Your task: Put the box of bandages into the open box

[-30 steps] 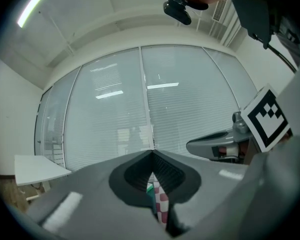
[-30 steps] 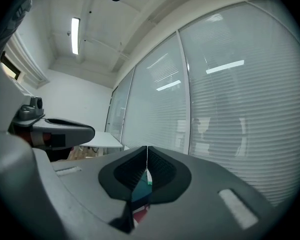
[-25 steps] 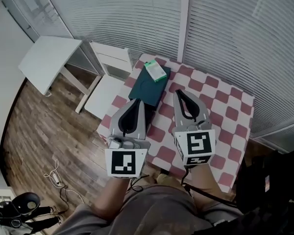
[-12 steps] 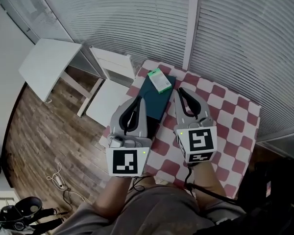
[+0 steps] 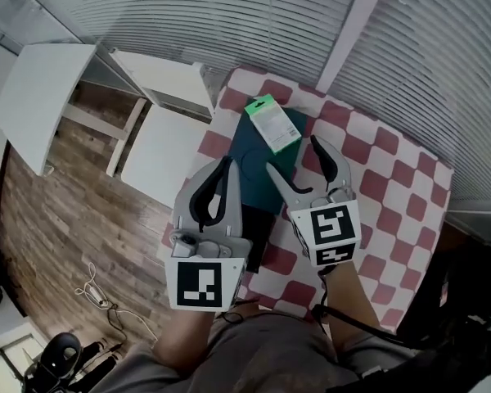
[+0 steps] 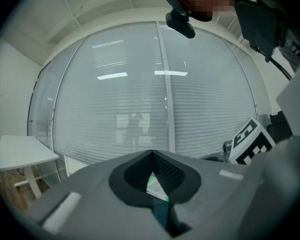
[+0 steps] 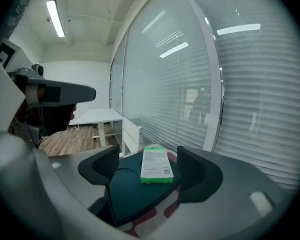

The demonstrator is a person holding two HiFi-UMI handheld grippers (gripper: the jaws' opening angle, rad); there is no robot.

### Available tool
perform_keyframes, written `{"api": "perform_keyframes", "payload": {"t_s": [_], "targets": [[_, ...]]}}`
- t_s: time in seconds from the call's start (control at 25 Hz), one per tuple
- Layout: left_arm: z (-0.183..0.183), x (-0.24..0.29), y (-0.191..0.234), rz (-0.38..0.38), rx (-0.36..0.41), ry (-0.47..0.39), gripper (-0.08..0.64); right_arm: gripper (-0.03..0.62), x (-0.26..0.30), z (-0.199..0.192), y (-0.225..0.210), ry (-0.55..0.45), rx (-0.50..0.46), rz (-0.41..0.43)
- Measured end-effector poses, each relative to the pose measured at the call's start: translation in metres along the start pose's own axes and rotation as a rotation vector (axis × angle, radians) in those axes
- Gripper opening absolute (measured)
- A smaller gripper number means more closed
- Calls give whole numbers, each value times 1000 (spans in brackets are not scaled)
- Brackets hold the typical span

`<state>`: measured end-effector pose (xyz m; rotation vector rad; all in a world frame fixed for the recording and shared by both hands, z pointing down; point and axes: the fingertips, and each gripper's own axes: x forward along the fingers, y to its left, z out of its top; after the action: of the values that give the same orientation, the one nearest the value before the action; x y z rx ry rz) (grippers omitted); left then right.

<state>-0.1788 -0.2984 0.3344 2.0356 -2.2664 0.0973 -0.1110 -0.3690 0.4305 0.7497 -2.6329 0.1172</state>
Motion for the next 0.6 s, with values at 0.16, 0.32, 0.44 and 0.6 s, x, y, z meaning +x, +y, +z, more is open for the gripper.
{"api": "perform_keyframes", "payload": {"t_s": [0.16, 0.32, 0.44, 0.6], "targets": [[-27, 20, 21, -13, -37, 53, 0, 430, 38, -24, -6, 49, 13, 4], [-53, 33, 33, -28, -55, 107, 0, 433, 62, -47, -16, 99, 32, -7], [-66, 42, 38, -40, -67, 131, 0, 433, 74, -62, -21, 139, 32, -16], [-75, 49, 42, -48, -86, 140, 0, 433, 82, -73, -23, 166, 20, -24]]}}
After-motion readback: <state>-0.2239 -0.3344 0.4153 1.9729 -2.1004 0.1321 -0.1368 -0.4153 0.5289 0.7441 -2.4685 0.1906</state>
